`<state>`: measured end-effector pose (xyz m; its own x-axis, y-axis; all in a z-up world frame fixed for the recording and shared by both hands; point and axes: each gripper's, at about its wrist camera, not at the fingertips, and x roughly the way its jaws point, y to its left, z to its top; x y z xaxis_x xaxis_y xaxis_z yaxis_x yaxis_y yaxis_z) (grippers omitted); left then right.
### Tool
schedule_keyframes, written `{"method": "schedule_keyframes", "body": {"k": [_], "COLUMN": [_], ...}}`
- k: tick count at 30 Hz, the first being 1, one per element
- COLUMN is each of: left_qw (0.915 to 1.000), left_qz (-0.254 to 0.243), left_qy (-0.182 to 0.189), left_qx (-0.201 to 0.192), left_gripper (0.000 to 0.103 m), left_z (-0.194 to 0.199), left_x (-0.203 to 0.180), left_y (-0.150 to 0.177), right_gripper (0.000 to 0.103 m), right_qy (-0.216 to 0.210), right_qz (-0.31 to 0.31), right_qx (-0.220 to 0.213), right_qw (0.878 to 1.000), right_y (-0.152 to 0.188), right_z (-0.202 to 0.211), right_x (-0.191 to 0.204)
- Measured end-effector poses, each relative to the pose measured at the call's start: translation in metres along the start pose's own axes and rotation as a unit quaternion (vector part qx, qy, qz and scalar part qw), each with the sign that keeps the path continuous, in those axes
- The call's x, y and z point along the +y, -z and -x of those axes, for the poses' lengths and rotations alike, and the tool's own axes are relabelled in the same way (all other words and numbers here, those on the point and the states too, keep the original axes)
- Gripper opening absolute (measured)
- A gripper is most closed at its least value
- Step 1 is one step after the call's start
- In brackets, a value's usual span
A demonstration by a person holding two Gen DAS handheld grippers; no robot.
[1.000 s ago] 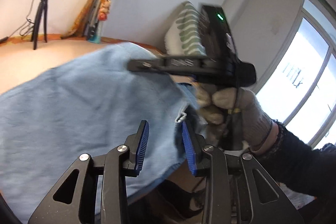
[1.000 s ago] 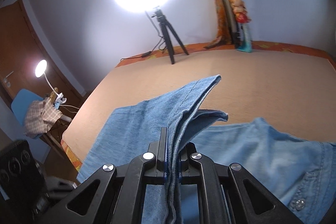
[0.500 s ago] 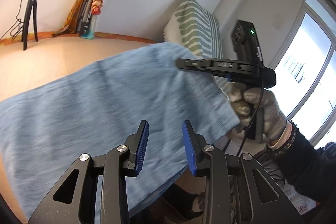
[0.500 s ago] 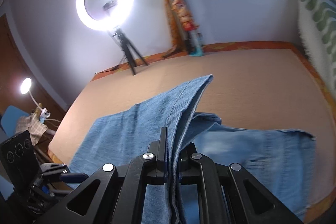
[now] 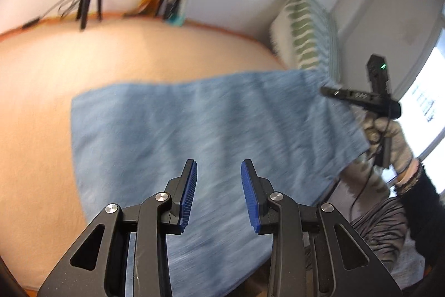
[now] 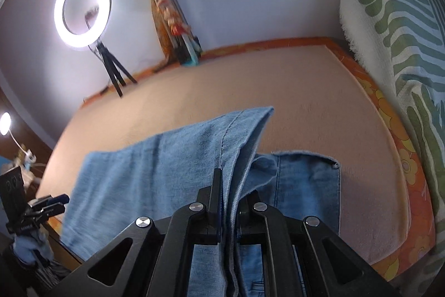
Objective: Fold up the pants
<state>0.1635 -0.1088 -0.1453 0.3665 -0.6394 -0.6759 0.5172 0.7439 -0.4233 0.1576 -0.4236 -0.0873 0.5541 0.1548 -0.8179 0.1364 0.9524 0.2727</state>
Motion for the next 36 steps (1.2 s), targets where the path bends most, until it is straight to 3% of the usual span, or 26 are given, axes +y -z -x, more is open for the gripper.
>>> {"method": "schedule_keyframes", "body": {"k": [4,7,8,9,13,19,21,24,26,27,29,33,36], "left_qw": [0.9994,0.9993,0.9992,0.9992,0.9991,0.999,0.9989,0.9988,0.9988,0.9988,0.9987,0.9984,0.9987], "left_qz": [0.026,0.029,0.031,0.033,0.036,0.036,0.039,0.043,0.042,0.042,0.044,0.05,0.041], "left_qy": [-0.005,-0.011,-0.011,-0.012,-0.015,-0.018,-0.018,-0.02,-0.024,-0.024,-0.025,-0.024,-0.03], "left_qx": [0.024,0.023,0.022,0.021,0.018,0.018,0.016,0.012,0.008,0.008,0.007,0.005,0.001], "left_gripper": [0.031,0.031,0.031,0.031,0.031,0.031,0.031,0.031,0.031,0.031,0.031,0.031,0.031], "left_z": [-0.009,-0.009,-0.008,-0.008,-0.01,-0.012,-0.011,-0.008,-0.004,-0.003,-0.002,-0.001,0.003], "left_x": [0.014,0.017,0.017,0.018,0.02,0.023,0.024,0.027,0.028,0.029,0.031,0.033,0.031], "left_y": [0.011,0.012,0.01,0.01,0.01,0.01,0.01,0.01,0.01,0.011,0.011,0.01,0.009], "right_gripper": [0.005,0.014,0.03,0.038,0.041,0.036,0.018,0.009,0.007,0.006,0.006,0.005,0.006], "right_qy": [-0.017,-0.045,-0.049,-0.07,-0.141,-0.172,-0.158,-0.121,-0.06,-0.016,0.051,0.067,0.038], "right_qz": [-0.003,-0.02,-0.026,-0.039,-0.113,-0.201,-0.193,-0.128,-0.02,0.052,0.165,0.15,0.103], "right_qx": [0.029,0.053,0.056,0.061,0.061,0.064,0.055,0.017,-0.031,-0.057,-0.089,-0.019,-0.001], "right_qw": [0.999,0.997,0.997,0.995,0.982,0.962,0.967,0.984,0.998,0.997,0.981,0.986,0.994], "right_y": [0.004,0.005,0.005,0.003,-0.004,-0.01,-0.01,-0.017,-0.02,-0.019,-0.009,-0.005,-0.012], "right_z": [-0.015,-0.026,-0.028,-0.03,-0.043,-0.073,-0.07,-0.046,-0.015,-0.002,0.007,-0.03,-0.039], "right_x": [-0.014,-0.03,-0.033,-0.04,-0.068,-0.094,-0.09,-0.067,-0.03,-0.008,0.026,0.011,-0.008]}}
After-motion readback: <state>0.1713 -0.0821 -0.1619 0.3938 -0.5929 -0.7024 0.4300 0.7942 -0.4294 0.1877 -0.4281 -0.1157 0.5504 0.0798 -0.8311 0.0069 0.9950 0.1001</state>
